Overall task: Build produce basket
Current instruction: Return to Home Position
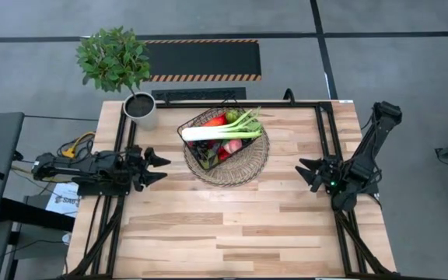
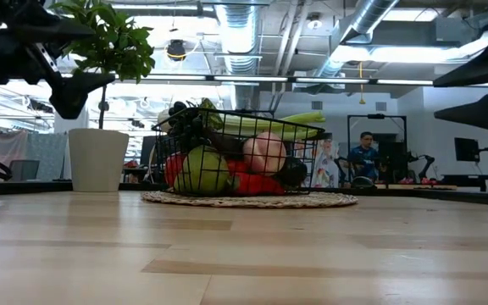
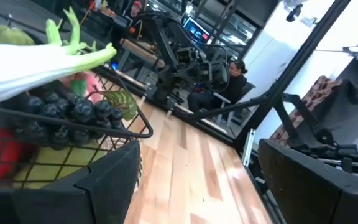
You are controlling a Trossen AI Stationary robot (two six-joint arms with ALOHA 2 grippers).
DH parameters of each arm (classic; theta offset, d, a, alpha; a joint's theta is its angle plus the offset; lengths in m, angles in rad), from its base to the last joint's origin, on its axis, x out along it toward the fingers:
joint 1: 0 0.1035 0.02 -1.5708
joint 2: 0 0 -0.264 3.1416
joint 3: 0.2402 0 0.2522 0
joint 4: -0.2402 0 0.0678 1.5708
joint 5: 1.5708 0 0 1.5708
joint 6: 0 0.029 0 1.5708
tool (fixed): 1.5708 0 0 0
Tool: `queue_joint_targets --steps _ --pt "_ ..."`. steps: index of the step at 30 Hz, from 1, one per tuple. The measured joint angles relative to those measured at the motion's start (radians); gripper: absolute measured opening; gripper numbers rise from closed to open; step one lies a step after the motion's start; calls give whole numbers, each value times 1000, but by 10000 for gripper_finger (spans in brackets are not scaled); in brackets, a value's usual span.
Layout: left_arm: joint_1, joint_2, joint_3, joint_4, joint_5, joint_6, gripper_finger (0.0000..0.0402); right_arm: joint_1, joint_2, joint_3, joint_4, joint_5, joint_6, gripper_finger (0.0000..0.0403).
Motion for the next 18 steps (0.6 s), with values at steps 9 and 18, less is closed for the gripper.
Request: queue_joint_targets --steps 9,18 --pt "0 0 -1 -1 6 -103 311 0 0 0 -4 -43 -3 305" --pt "0 0 -2 -1 7 -104 311 -1 0 0 -8 -157 -76 305"
